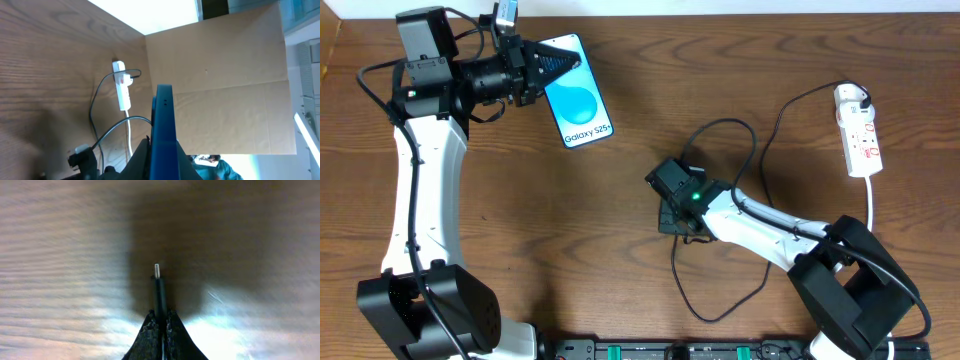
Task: Plug charger to phone and switch on socket
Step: 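Close the right gripper on the USB-C plug near its tip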
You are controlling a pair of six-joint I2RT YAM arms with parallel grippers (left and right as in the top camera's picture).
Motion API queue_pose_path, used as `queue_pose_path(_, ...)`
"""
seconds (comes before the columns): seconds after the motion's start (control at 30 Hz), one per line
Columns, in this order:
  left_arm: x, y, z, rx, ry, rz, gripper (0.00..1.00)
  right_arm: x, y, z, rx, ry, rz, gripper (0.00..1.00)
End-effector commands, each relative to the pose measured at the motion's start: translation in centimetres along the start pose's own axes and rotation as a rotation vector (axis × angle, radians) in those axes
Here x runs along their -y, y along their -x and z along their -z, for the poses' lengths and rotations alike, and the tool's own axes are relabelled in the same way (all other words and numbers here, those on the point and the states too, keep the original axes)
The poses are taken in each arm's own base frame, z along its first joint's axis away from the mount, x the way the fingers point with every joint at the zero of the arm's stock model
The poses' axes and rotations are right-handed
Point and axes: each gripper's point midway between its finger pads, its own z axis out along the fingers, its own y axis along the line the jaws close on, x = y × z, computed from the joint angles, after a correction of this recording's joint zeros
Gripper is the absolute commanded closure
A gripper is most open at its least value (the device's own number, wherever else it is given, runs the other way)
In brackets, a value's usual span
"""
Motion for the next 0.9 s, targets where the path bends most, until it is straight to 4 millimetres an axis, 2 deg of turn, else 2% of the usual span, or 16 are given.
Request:
queue_pose_path(0.0,1.3,-0.6,0.2,-0.020,-0.034,-0.023,0.93,2.9,-1.9,-1.0,-0.069,-0.111,-0.075,0.99)
queue_pose_path(0.13,1.2,-0.7,0.2,-0.021,-0.034,-0.020,0.93,4.9,-4.0,-0.4,-0.150,-0.202,-0.131,0.99)
queue_pose_path(0.23,1.2,-0.7,0.2,-0.020,-0.034,-0.020,0.93,5.2,-4.7,-0.2,-0.171,-0.220,-0.123,0.97)
queue_pose_path(0.37,1.2,-0.7,0.2,-0.021,-0.034,-0.020,0.93,5.0,-4.7,-0.3,-0.166,-0.213,-0.118,0.40)
queue_pose_path(0.4,1.2,-0.7,0.2,-0.021,-0.034,-0.020,0.93,5.0,-4.7,-0.3,-0.166,-0.213,-0.118,0.37)
queue_pose_path(0.5,1.2,-0.7,0.2,-0.021,-0.034,-0.020,0.93,4.9,-4.6,-0.3,-0.164,-0.211,-0.117,0.36)
queue_pose_path(0.7,1.2,-0.7,0.2,-0.021,-0.034,-0.020,0.93,4.5,-4.4,-0.4,-0.153,-0.195,-0.118,0.53)
queue_pose_path(0.87,1.2,-0.7,0.2,-0.021,-0.034,-0.019,0.92,4.1,-3.9,-0.6,-0.136,-0.174,-0.118,0.56)
